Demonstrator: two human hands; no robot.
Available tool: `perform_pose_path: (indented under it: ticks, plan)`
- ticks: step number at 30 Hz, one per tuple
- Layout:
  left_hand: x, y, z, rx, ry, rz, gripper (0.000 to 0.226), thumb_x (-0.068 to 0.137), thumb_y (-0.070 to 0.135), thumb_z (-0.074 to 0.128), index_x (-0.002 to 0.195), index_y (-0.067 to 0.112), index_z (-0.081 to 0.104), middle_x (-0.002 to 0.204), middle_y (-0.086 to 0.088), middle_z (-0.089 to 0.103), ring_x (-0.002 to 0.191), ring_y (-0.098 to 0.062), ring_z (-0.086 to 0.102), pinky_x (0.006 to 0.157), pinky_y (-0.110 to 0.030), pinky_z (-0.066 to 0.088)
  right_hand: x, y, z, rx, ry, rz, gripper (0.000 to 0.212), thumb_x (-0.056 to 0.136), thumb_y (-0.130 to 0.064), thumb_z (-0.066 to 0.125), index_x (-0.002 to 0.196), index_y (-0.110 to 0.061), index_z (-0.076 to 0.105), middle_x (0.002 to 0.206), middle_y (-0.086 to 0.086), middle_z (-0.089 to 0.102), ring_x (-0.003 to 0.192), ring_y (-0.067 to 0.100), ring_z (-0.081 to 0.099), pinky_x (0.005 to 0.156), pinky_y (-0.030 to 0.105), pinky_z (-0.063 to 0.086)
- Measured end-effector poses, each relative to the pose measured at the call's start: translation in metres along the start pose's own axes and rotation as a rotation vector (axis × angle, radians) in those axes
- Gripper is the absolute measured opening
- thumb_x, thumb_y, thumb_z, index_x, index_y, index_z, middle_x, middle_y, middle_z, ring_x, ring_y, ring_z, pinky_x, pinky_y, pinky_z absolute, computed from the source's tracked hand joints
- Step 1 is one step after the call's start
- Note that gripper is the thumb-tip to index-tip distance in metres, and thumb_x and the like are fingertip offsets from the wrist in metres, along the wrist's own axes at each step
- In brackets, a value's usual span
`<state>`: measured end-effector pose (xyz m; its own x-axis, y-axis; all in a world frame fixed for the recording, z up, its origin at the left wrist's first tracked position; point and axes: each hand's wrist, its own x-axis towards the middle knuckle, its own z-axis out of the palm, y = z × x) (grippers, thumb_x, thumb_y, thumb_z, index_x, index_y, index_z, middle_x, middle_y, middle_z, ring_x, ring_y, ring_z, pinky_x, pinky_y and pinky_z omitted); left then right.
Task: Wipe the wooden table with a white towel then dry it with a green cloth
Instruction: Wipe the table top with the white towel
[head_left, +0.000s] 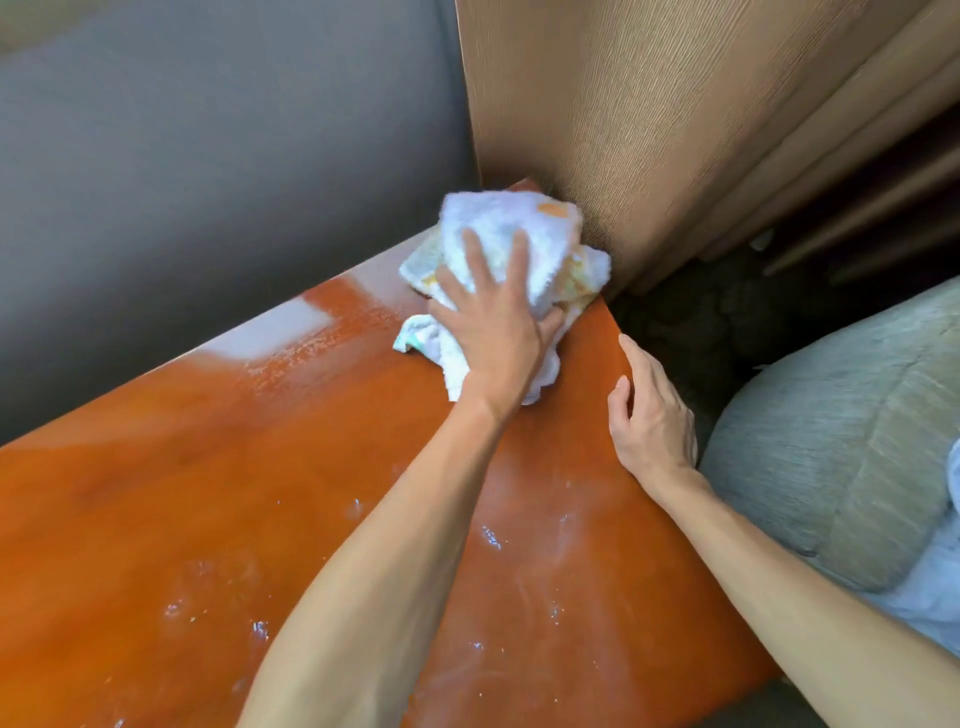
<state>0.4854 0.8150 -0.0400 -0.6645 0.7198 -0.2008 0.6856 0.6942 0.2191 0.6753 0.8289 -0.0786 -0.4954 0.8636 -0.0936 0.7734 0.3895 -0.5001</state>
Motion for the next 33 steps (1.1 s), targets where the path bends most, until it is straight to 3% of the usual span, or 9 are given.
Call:
perform_pose_path:
  ticks: [5,10,14,19,26,29,33]
  plan:
    - [-0.039,-0.017,0.014,0.044,0.002,0.367,0.087,0.072,0.065,0.068,0.150,0.039,0.039,0.162,-0.015,0.025,0.130,-0.051,0.036,0.096,-0.060,0.037,-0.001,0.000,0.002,0.003,0.032,0.013,0.045,0.097,-0.026,0.031,0.133,-0.009,0.052,0.129,0.013,0.063,0.107,0.037,0.065,0.076,0.044,0.053]
    - [-0.065,-0.076,0.015,0.061,0.025,0.444,0.098,0.062,0.072,0.073,0.149,0.041,0.039,0.162,-0.010,0.029,0.131,-0.047,0.040,0.092,-0.057,0.044,-0.001,0.000,0.001,0.001,0.041,0.022,0.040,0.098,-0.018,0.038,0.136,-0.011,0.049,0.132,0.013,0.063,0.113,0.035,0.064,0.084,0.042,0.053]
    - [-0.035,-0.106,0.008,0.058,0.082,0.357,0.100,0.061,0.076,0.070,0.149,0.041,0.040,0.159,-0.011,0.032,0.128,-0.044,0.041,0.091,-0.057,0.045,-0.001,-0.002,0.000,0.001,0.029,0.006,0.041,0.102,-0.014,0.042,0.143,-0.014,0.043,0.136,0.011,0.060,0.114,0.032,0.065,0.088,0.040,0.053]
    - [0.022,-0.098,-0.008,0.007,0.121,0.154,0.092,0.068,0.074,0.064,0.149,0.042,0.037,0.161,-0.010,0.026,0.131,-0.045,0.038,0.093,-0.061,0.043,0.000,0.003,0.001,0.008,-0.003,0.011,0.044,0.104,-0.020,0.042,0.147,-0.017,0.040,0.141,0.008,0.057,0.118,0.029,0.063,0.091,0.034,0.047]
    - [0.034,-0.054,-0.006,-0.033,0.094,-0.018,0.089,0.074,0.063,0.062,0.153,0.042,0.027,0.165,-0.007,0.012,0.142,-0.049,0.021,0.109,-0.065,0.024,0.000,0.005,0.001,0.019,0.008,-0.005,0.044,0.105,-0.022,0.038,0.149,-0.018,0.039,0.144,0.007,0.054,0.121,0.025,0.061,0.087,0.027,0.043]
    - [0.023,-0.042,-0.008,-0.023,0.049,0.014,0.089,0.074,0.060,0.066,0.153,0.041,0.028,0.165,-0.007,0.011,0.143,-0.049,0.017,0.111,-0.065,0.023,0.000,0.004,-0.001,0.041,0.004,0.010,0.044,0.106,-0.021,0.034,0.149,-0.019,0.037,0.147,0.005,0.051,0.126,0.025,0.057,0.092,0.030,0.045]
    - [-0.026,-0.024,0.007,0.054,0.041,0.137,0.088,0.073,0.064,0.063,0.152,0.042,0.031,0.165,-0.008,0.016,0.142,-0.049,0.021,0.107,-0.067,0.029,-0.001,0.002,-0.002,0.085,0.026,0.046,0.044,0.104,-0.018,0.032,0.148,-0.020,0.040,0.144,0.006,0.054,0.124,0.031,0.057,0.096,0.043,0.048]
